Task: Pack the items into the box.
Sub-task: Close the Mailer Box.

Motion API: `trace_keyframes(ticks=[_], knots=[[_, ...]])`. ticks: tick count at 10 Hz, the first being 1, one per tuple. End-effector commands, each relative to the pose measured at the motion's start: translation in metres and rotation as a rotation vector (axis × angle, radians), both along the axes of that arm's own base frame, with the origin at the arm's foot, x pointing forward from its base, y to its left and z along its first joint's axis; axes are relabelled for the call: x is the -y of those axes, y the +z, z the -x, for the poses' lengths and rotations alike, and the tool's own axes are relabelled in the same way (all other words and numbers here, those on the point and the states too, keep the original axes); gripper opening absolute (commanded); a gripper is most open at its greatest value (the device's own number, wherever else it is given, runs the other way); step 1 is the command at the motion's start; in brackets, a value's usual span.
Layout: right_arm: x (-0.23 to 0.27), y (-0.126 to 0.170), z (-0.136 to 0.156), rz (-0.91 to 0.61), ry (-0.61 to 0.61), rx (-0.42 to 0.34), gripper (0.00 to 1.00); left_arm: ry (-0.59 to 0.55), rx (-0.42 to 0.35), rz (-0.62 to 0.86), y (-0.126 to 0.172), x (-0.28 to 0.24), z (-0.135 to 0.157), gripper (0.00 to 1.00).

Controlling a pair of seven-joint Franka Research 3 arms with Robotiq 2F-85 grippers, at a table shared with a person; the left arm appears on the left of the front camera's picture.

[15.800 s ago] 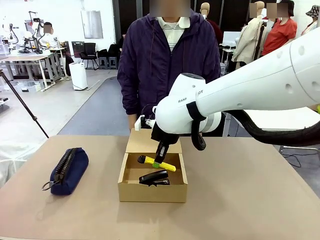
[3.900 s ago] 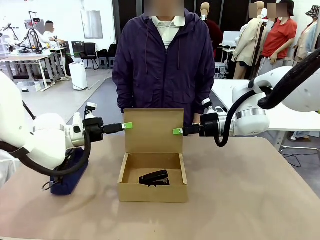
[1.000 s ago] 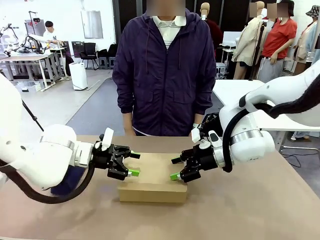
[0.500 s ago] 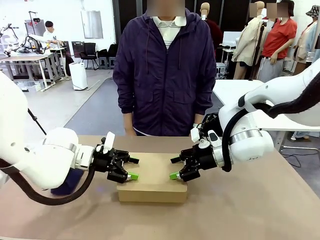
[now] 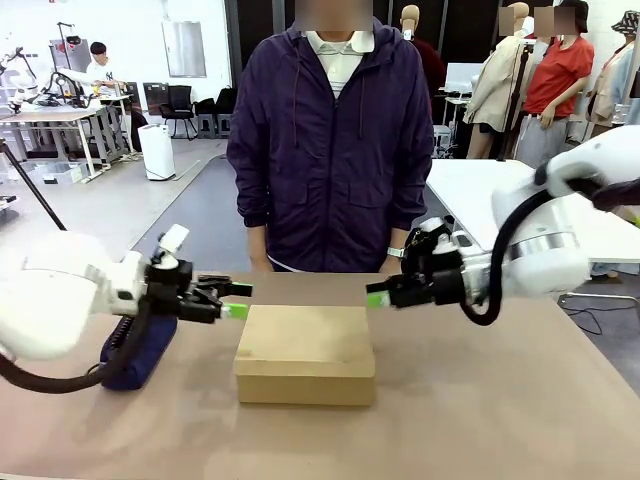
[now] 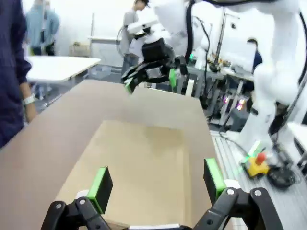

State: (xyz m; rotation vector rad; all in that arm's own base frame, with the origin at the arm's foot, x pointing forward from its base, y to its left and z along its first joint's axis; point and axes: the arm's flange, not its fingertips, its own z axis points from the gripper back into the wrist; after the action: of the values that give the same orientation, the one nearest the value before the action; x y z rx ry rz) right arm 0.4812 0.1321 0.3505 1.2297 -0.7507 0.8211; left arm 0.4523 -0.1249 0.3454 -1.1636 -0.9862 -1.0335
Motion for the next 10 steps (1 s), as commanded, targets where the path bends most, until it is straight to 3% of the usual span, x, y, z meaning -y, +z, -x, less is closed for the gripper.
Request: trace_keyframes(ticks=[1, 2, 3, 4, 5, 6, 7, 10], knots=[[0.052, 0.017, 0.01, -0.113, -0.068, -0.271, 1.0, -0.012, -0.289, 0.032, 0.021, -0.046, 0.016, 1.0], [0.075, 0.018, 0.015, -0.125, -0.06, -0.385, 1.0, 0.033, -0.427, 0.035, 0.027, -0.078, 0.021, 1.0], [0.102, 0.016, 0.018, -0.127, -0.157, -0.49, 1.0, 0.095, -0.54, 0.087, 0.033, -0.11, 0.024, 1.0], [0.129, 0.013, 0.022, -0.171, -0.172, -0.563, 1.0, 0.197, -0.671, 0.15, 0.035, -0.146, 0.026, 1.0], [0.147, 0.008, 0.023, -0.197, -0.206, -0.612, 1.0, 0.252, -0.713, 0.213, 0.034, -0.171, 0.025, 1.0], [0.155, 0.001, 0.02, -0.211, -0.217, -0.595, 1.0, 0.236, -0.675, 0.28, 0.032, -0.186, 0.023, 1.0], [0.142, 0.002, 0.021, -0.169, -0.194, -0.557, 1.0, 0.191, -0.663, 0.133, 0.025, -0.16, 0.029, 1.0], [0.142, 0.002, 0.021, -0.169, -0.194, -0.557, 1.0, 0.191, -0.663, 0.133, 0.025, -0.16, 0.029, 1.0]])
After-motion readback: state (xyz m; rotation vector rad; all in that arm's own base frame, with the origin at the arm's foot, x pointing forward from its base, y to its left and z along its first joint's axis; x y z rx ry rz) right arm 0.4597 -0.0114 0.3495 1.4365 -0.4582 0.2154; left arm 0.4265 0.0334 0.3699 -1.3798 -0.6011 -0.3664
